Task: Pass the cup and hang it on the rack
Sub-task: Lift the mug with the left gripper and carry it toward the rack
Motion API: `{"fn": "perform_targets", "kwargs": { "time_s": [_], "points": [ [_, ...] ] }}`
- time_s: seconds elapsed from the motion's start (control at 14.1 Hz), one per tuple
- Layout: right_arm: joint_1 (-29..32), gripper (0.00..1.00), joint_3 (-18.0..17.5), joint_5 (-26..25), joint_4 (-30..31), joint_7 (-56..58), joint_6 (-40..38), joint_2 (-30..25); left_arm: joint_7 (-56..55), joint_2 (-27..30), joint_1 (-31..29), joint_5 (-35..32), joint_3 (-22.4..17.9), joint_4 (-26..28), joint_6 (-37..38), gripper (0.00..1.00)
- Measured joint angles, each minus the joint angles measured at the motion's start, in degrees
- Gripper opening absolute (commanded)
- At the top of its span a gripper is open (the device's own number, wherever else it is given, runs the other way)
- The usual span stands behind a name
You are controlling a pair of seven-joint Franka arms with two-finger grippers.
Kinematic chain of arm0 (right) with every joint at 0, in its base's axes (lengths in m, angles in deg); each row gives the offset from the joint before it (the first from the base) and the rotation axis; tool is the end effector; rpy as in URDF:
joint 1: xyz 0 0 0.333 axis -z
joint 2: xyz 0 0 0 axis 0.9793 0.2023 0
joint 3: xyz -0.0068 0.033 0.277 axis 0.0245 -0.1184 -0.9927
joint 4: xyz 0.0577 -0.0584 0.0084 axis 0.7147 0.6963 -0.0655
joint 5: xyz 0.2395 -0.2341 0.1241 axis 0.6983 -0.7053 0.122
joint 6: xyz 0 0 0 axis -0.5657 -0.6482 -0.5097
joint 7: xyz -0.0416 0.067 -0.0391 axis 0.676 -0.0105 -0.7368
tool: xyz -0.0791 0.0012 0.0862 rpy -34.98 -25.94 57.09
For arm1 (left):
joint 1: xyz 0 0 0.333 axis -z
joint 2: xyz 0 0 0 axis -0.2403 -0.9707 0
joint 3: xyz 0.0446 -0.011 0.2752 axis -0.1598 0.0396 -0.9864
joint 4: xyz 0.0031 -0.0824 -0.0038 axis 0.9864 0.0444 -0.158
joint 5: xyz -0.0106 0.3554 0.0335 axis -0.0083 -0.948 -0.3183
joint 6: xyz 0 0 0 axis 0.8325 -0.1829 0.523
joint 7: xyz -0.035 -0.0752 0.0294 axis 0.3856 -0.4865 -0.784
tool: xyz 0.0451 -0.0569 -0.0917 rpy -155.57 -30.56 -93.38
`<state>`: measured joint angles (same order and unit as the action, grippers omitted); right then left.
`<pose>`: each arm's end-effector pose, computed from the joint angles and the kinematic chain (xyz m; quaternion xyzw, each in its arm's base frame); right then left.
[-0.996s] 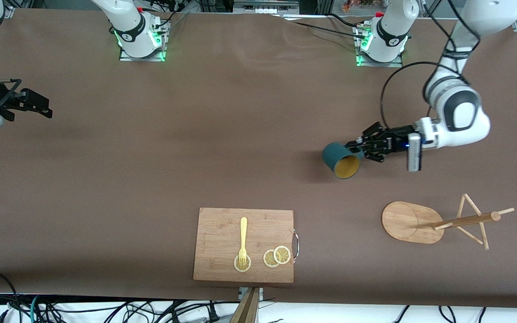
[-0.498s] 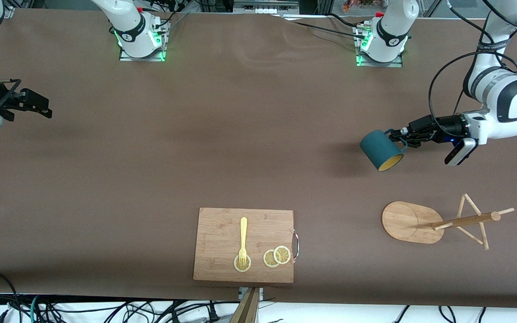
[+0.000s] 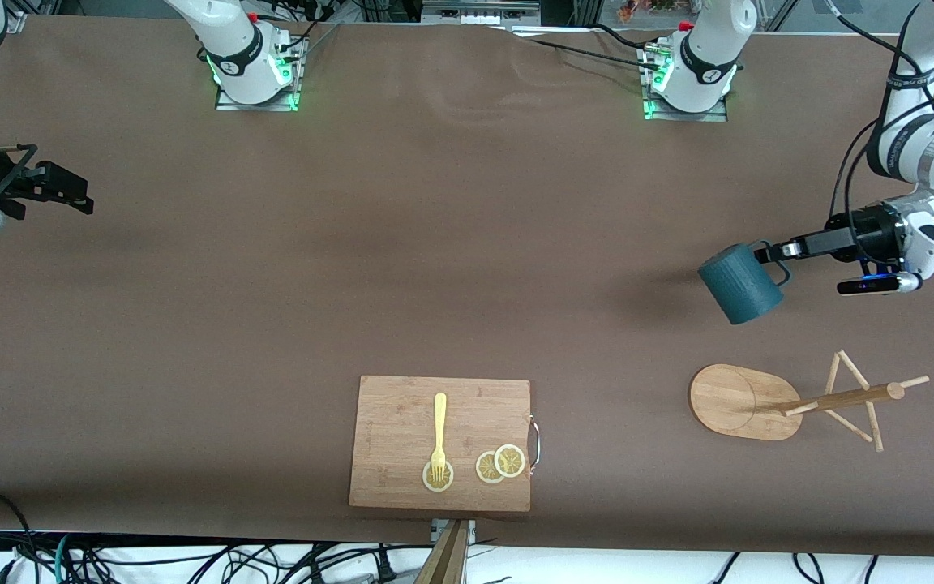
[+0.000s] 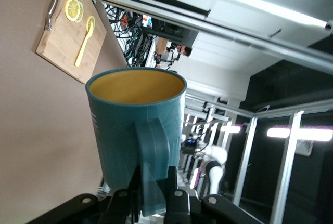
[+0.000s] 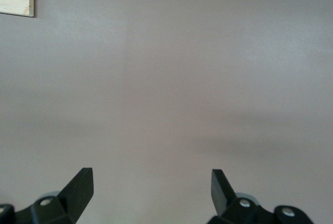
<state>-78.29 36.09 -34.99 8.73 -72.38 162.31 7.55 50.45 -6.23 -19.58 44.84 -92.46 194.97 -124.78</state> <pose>0.5222 -0.0310 0.5222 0.9984 0.0496 -0.0256 0.0003 0.5053 0.0798 0.3266 0.6712 0.2029 -0.0201 0.7126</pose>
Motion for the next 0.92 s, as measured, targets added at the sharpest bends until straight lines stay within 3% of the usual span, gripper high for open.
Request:
{"fn": "perform_targets", "kwargs": {
  "time_s": [0.5,0.92],
  "points": [
    [0.01,1.00,0.00,0.00,0.00,0.00,0.00,0.00,-5.80,-3.61,-6.86,4.45,-0.22,-3.04,2.15,0.00],
    [0.04,1.00,0.02,0.00,0.00,0.00,0.00,0.00,-6.81,-9.56,-8.21,10.02,-0.17,-6.56,2.16,0.00]
  ]
}}
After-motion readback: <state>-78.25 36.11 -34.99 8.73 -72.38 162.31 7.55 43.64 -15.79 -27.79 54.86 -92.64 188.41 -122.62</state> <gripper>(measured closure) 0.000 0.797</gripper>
